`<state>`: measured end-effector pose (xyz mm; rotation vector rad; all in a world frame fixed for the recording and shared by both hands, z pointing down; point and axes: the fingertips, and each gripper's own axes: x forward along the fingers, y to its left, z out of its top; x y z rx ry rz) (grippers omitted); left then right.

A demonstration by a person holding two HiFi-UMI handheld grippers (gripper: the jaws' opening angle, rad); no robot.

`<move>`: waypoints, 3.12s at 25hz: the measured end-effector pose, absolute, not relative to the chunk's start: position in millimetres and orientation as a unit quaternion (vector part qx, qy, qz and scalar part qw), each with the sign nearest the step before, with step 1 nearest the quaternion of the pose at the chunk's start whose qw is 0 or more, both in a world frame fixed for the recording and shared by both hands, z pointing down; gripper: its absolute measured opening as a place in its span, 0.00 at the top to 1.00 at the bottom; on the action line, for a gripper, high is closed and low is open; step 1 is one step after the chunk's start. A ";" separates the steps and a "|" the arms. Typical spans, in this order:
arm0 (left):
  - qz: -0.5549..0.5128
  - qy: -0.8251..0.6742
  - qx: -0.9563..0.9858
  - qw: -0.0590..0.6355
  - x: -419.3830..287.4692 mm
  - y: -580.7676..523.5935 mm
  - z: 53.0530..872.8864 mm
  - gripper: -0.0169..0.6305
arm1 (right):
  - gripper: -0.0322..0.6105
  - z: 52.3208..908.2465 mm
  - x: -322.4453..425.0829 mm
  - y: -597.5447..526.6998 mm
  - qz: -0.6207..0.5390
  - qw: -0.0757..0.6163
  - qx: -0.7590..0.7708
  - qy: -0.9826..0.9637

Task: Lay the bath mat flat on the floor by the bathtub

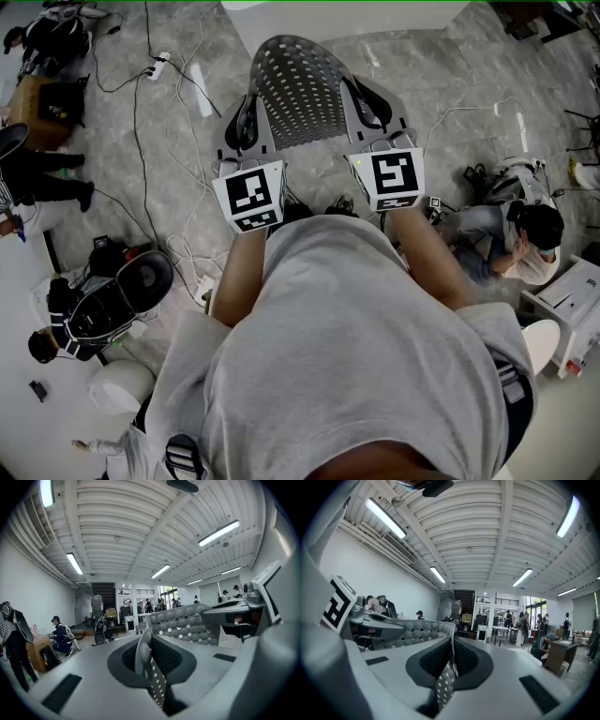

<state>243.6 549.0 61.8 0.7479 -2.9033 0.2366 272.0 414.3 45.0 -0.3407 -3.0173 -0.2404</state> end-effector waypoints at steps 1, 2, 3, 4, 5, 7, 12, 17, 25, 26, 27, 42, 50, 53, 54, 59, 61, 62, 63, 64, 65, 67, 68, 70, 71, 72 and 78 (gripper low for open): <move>0.080 -0.963 0.249 0.068 243.0 549.5 62.3 0.93 | 0.92 45.8 271.5 415.0 -0.078 0.047 -0.111 -0.990; 0.082 -0.962 0.250 0.069 242.4 550.1 63.0 0.93 | 0.92 46.8 271.2 415.7 -0.077 0.047 -0.110 -0.990; 0.082 -0.962 0.251 0.070 241.8 551.1 63.9 0.93 | 0.92 48.0 271.0 416.7 -0.076 0.048 -0.110 -0.990; 0.082 -0.962 0.252 0.071 241.4 552.7 65.0 0.93 | 0.92 49.3 270.9 418.3 -0.074 0.049 -0.111 -0.990; 0.081 -0.962 0.252 0.073 241.1 555.2 66.2 0.93 | 0.92 50.8 270.6 420.5 -0.072 0.050 -0.113 -0.990; 0.079 -0.962 0.249 0.077 240.9 562.0 68.7 0.93 | 0.92 53.5 269.2 426.5 -0.068 0.051 -0.118 -0.989; 0.077 -0.964 0.239 0.086 240.1 575.4 75.0 0.93 | 0.92 60.8 263.9 433.9 -0.071 0.061 -0.122 -0.988; 0.072 -0.966 0.232 0.093 241.2 587.9 81.4 0.93 | 0.92 67.8 264.6 445.3 -0.074 0.068 -0.130 -0.986; 0.062 -0.965 0.232 0.103 239.9 605.4 88.5 0.93 | 0.92 75.5 264.5 461.3 -0.079 0.080 -0.133 -0.985; 0.061 -0.965 0.232 0.104 239.1 607.7 89.4 0.93 | 0.92 76.4 263.9 463.5 -0.080 0.082 -0.133 -0.984; 0.059 -0.965 0.233 0.105 238.3 610.2 90.3 0.93 | 0.92 77.2 263.3 466.1 -0.081 0.083 -0.134 -0.984; 0.051 -0.952 0.278 0.115 213.2 657.2 105.4 0.93 | 0.92 90.5 249.0 516.8 -0.086 0.098 -0.114 -0.985; 0.051 -0.945 0.296 0.128 197.3 668.4 118.2 0.93 | 0.92 105.3 242.0 521.8 -0.069 0.111 -0.087 -0.988; 0.051 -0.944 0.296 0.135 189.8 664.7 123.4 0.93 | 0.92 110.8 237.7 516.5 -0.067 0.117 -0.085 -0.987; 0.051 -0.944 0.296 0.139 186.8 662.7 125.6 0.93 | 0.92 112.9 234.8 514.2 -0.066 0.120 -0.084 -0.987; 0.053 -0.940 0.297 0.157 168.9 654.3 138.0 0.93 | 0.92 124.5 214.5 507.0 -0.062 0.129 -0.091 -0.985; 0.053 -0.940 0.295 0.163 159.0 650.1 142.1 0.93 | 0.92 128.7 205.1 502.9 -0.062 0.133 -0.095 -0.985; 0.053 -0.939 0.295 0.167 153.6 646.8 144.1 0.93 | 0.92 130.8 200.0 499.1 -0.062 0.135 -0.096 -0.984; 0.054 -0.939 0.295 0.170 148.2 642.5 146.1 0.93 | 0.92 133.2 194.8 494.1 -0.060 0.138 -0.096 -0.984; 0.055 -0.938 0.296 0.173 142.6 637.4 148.3 0.93 | 0.92 135.7 189.3 488.3 -0.059 0.141 -0.096 -0.984; 0.055 -0.937 0.298 0.176 136.4 631.9 150.6 0.93 | 0.92 138.4 183.3 482.3 -0.057 0.144 -0.096 -0.983; 0.056 -0.935 0.299 0.183 122.4 620.5 155.9 0.93 | 0.92 143.5 170.0 471.1 -0.056 0.149 -0.097 -0.983; 0.056 -0.934 0.299 0.187 114.8 615.0 158.6 0.93 | 0.92 145.6 162.9 466.1 -0.055 0.151 -0.097 -0.982; 0.058 -0.932 0.300 0.195 99.8 603.9 162.6 0.93 | 0.92 147.8 148.7 455.7 -0.052 0.155 -0.098 -0.982; 0.059 -0.931 0.300 0.199 92.5 597.9 163.8 0.93 | 0.92 148.6 141.9 449.2 -0.049 0.158 -0.097 -0.981; 0.060 -0.930 0.302 0.202 85.0 591.4 164.6 0.93 | 0.92 149.6 135.2 441.6 -0.046 0.161 -0.095 -0.981; 0.067 -0.924 0.307 0.218 41.2 550.3 174.7 0.93 | 0.92 159.8 96.8 394.5 -0.038 0.170 -0.087 -0.981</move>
